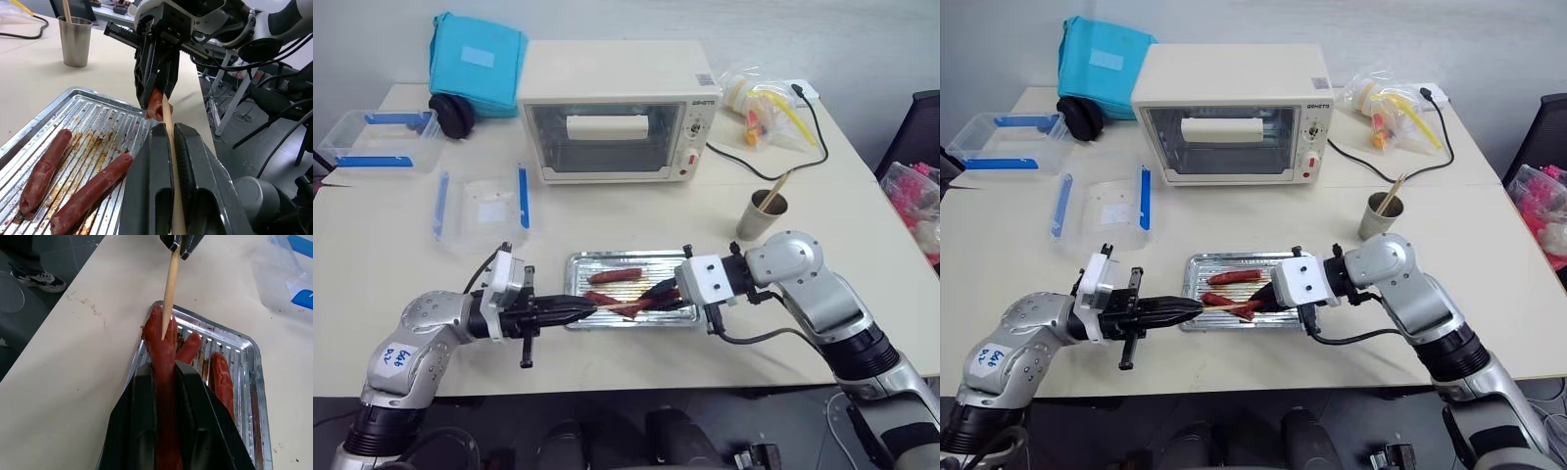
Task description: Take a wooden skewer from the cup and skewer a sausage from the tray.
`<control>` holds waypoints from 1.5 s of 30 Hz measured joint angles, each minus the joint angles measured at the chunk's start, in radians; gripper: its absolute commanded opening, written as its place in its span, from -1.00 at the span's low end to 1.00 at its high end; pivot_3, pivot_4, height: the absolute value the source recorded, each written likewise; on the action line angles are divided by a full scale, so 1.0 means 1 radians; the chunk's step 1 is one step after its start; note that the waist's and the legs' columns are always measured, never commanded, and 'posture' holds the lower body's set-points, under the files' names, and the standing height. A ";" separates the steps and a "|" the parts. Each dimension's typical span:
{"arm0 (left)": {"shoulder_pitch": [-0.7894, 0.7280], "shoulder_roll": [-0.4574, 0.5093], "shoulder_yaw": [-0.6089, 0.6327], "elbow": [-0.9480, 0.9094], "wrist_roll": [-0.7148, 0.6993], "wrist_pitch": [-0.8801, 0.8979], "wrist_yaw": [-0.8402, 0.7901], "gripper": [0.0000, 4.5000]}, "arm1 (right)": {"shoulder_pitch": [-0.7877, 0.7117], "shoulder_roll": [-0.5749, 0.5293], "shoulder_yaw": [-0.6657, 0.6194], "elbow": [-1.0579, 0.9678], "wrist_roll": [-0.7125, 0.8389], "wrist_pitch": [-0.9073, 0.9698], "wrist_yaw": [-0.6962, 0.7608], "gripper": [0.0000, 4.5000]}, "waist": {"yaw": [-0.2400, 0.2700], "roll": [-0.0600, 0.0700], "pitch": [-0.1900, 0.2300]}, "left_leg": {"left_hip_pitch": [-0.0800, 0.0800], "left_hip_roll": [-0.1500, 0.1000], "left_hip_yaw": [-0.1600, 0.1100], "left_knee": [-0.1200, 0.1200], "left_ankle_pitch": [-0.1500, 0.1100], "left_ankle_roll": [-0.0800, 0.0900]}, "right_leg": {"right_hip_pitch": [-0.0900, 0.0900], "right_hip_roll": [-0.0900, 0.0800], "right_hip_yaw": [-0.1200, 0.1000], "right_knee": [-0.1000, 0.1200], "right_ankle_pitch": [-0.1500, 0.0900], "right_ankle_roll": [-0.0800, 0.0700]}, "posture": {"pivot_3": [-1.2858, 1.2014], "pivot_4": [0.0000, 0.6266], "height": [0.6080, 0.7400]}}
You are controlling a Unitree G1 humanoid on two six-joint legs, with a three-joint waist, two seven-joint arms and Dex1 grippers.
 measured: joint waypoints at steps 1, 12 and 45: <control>0.000 0.002 0.000 0.006 0.000 -0.002 -0.001 -1.00 | 0.000 0.000 0.000 0.001 -0.001 -0.001 0.000 -0.81 | 0.000 0.000 0.000 | 0.000 0.000 0.000 0.000 0.000 0.000 | 0.000 0.000 0.000 0.000 0.000 0.000 | 0.03 -0.52 1.00; 0.039 0.041 0.060 0.017 -0.001 -0.003 -0.021 -1.00 | 0.000 -0.017 -0.001 0.019 -0.003 -0.023 0.001 -0.81 | 0.000 0.000 0.000 | 0.000 0.000 0.000 0.000 0.000 0.000 | 0.000 0.000 0.000 0.000 0.000 0.000 | 0.03 -0.52 1.00; -0.117 -0.141 -0.095 0.147 0.143 -0.063 0.000 -1.00 | -0.038 0.005 0.001 0.044 -0.066 0.018 0.007 -0.81 | 0.002 0.000 0.000 | 0.000 0.000 0.000 0.002 0.000 0.000 | 0.000 0.000 0.000 0.002 0.000 0.000 | 0.03 -0.52 1.00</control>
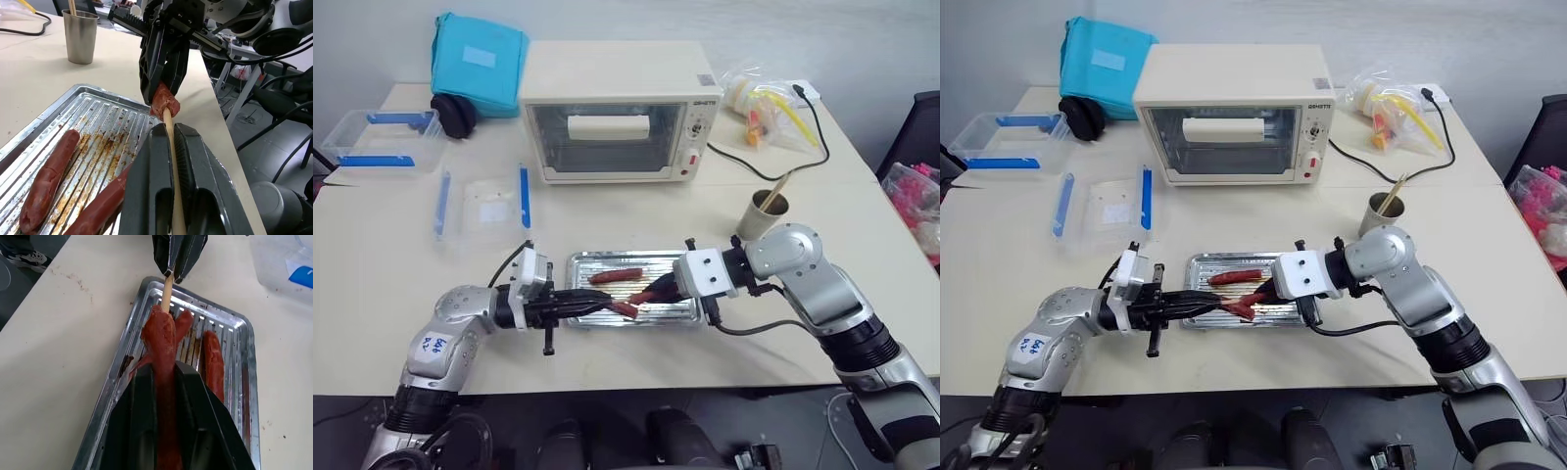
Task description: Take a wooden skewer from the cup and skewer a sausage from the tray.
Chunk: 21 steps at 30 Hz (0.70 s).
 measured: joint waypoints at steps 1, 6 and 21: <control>-0.006 -0.010 -0.001 0.005 0.009 -0.002 0.003 -1.00 | -0.001 0.000 -0.001 0.001 -0.002 0.006 0.000 -0.81 | 0.000 0.000 0.000 | 0.000 0.000 0.000 0.000 0.000 0.000 | 0.000 0.000 0.000 0.000 0.000 0.000 | 0.03 -0.52 1.00; -0.025 -0.045 -0.002 0.024 0.033 -0.005 0.004 -1.00 | -0.001 0.000 -0.011 0.005 -0.013 0.015 0.000 -0.81 | 0.000 0.000 0.000 | 0.000 0.000 0.000 0.000 0.000 0.000 | 0.000 0.000 0.000 0.000 0.000 0.000 | 0.03 -0.52 1.00; -0.023 -0.066 -0.004 0.016 0.051 -0.001 -0.002 -1.00 | 0.030 -0.009 -0.036 -0.033 0.018 0.083 0.012 -0.52 | 0.000 0.000 0.000 | 0.000 0.000 0.000 0.000 0.000 0.000 | 0.000 0.000 0.000 0.001 0.000 0.000 | 0.03 -0.52 1.00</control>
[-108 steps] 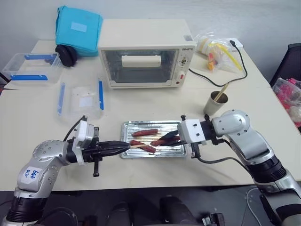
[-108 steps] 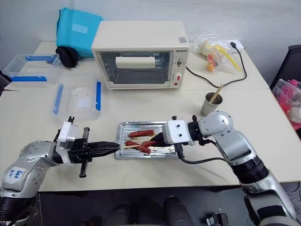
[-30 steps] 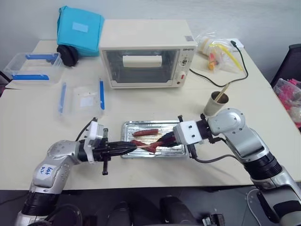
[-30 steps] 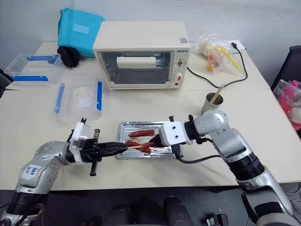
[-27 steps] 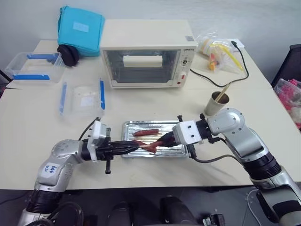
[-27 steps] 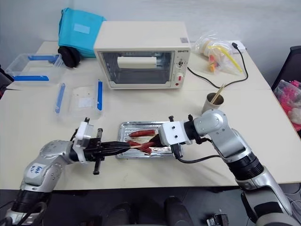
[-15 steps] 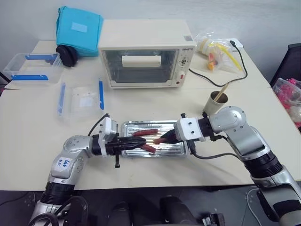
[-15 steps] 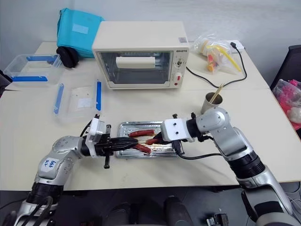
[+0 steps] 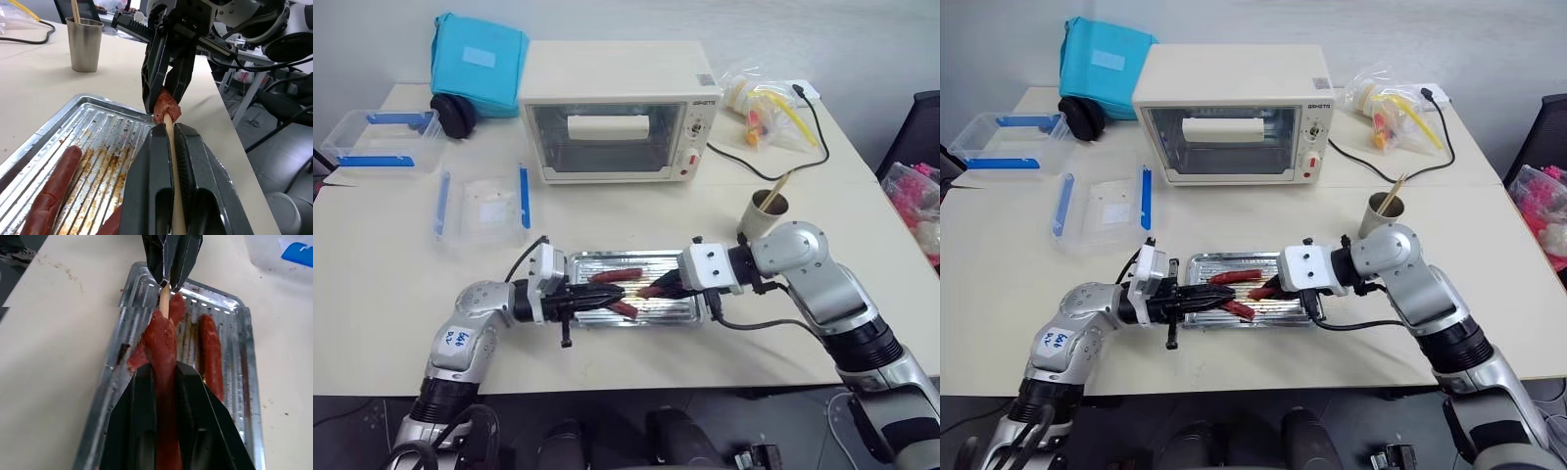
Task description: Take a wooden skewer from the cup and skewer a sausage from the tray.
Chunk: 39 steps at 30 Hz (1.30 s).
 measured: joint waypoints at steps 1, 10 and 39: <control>0.003 -0.003 -0.005 -0.002 0.000 0.000 0.000 -1.00 | 0.006 0.001 0.000 -0.013 0.014 0.005 0.003 -0.42 | 0.000 0.000 0.000 | 0.000 0.000 0.000 0.000 0.000 0.000 | 0.000 0.000 0.000 0.000 0.000 0.000 | 0.03 -0.52 1.00; 0.104 0.060 0.103 -0.025 -0.036 -0.036 0.016 -1.00 | 0.107 -0.141 -0.090 -0.045 0.105 -0.018 0.054 0.90 | -0.001 0.000 0.000 | 0.000 0.000 -0.001 -0.001 0.000 0.000 | 0.001 0.000 0.000 -0.001 0.000 0.000 | 0.03 -0.52 1.00; -0.159 -0.174 0.442 0.158 0.067 -0.122 1.015 -0.40 | 0.365 0.199 -0.466 -0.235 0.489 -0.085 -0.429 1.00 | 0.024 -0.002 -0.001 | 0.001 0.001 0.003 -0.002 0.000 0.000 | 0.001 0.002 -0.001 -0.002 0.001 0.002 | 0.03 -0.52 1.00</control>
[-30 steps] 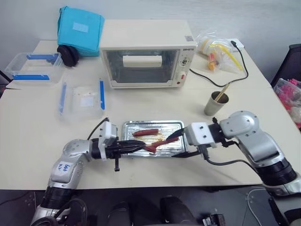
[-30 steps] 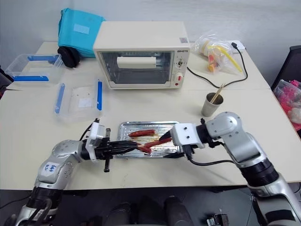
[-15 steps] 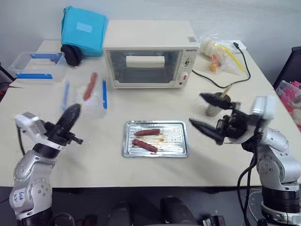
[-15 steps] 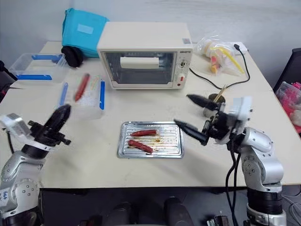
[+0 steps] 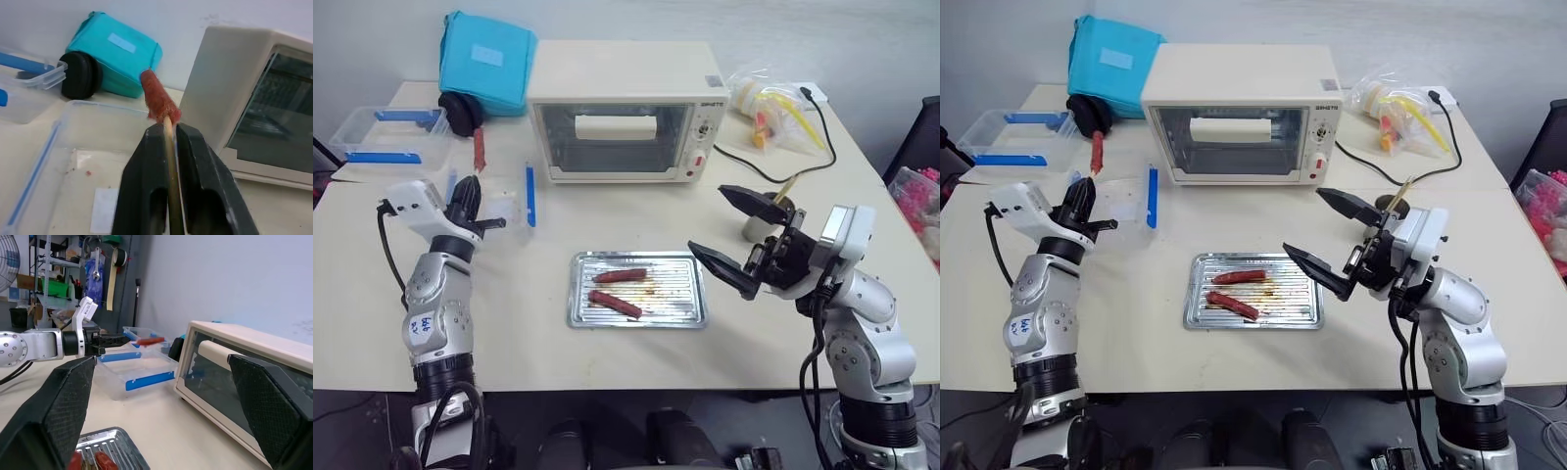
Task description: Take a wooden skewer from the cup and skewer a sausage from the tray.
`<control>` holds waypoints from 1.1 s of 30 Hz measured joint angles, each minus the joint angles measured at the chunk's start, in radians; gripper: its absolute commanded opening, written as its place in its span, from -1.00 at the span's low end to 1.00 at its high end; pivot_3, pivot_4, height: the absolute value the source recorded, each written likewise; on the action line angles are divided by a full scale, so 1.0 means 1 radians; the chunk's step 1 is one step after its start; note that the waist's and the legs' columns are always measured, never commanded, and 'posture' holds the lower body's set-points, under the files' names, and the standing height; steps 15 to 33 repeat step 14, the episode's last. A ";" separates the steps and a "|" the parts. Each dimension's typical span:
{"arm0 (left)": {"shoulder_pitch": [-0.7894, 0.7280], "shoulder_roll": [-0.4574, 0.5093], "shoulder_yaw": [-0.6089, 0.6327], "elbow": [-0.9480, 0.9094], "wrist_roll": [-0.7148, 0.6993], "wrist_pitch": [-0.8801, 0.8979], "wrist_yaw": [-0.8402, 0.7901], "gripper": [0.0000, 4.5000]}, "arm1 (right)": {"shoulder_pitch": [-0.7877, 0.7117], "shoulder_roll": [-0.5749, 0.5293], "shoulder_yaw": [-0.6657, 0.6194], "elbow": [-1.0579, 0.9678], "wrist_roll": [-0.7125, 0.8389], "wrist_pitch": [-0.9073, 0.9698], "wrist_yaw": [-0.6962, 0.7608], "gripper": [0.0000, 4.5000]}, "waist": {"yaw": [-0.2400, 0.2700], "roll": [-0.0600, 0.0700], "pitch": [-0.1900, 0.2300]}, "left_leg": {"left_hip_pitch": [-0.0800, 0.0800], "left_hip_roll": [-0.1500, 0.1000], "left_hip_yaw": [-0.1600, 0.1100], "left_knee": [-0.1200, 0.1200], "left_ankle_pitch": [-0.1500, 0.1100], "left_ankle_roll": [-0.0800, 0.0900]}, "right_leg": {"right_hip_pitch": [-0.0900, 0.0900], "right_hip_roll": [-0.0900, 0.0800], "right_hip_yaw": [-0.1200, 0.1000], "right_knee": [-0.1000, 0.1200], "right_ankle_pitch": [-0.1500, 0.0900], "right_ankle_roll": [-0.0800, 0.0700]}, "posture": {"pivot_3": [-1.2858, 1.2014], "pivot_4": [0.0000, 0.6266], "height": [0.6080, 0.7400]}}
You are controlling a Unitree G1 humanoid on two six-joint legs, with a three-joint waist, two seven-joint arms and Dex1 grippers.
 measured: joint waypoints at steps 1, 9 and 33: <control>0.002 0.000 -0.001 0.001 0.002 -0.014 -0.005 -0.26 | 0.000 0.000 0.000 -0.001 0.000 0.000 -0.004 1.00 | 0.001 0.000 0.000 | 0.000 0.000 0.000 0.000 0.000 0.000 | 0.000 0.000 0.000 0.000 0.000 0.000 | 0.03 -0.52 1.00; 0.217 0.208 -0.102 -0.170 -0.003 -0.118 -0.357 0.29 | 0.110 -0.115 -0.004 -0.033 0.012 0.014 0.057 1.00 | 0.001 0.000 0.000 | 0.001 0.000 0.000 -0.001 0.000 -0.001 | 0.001 0.000 0.001 -0.001 0.000 0.000 | 0.03 -0.52 1.00; 0.442 0.455 -0.197 -0.155 0.087 -0.304 -0.722 0.29 | 0.214 -0.260 0.042 0.079 -0.068 -0.051 0.271 1.00 | -0.001 0.000 0.000 | 0.003 -0.001 0.001 -0.002 0.000 0.000 | 0.003 -0.002 0.002 -0.003 -0.001 -0.002 | 0.03 -0.52 1.00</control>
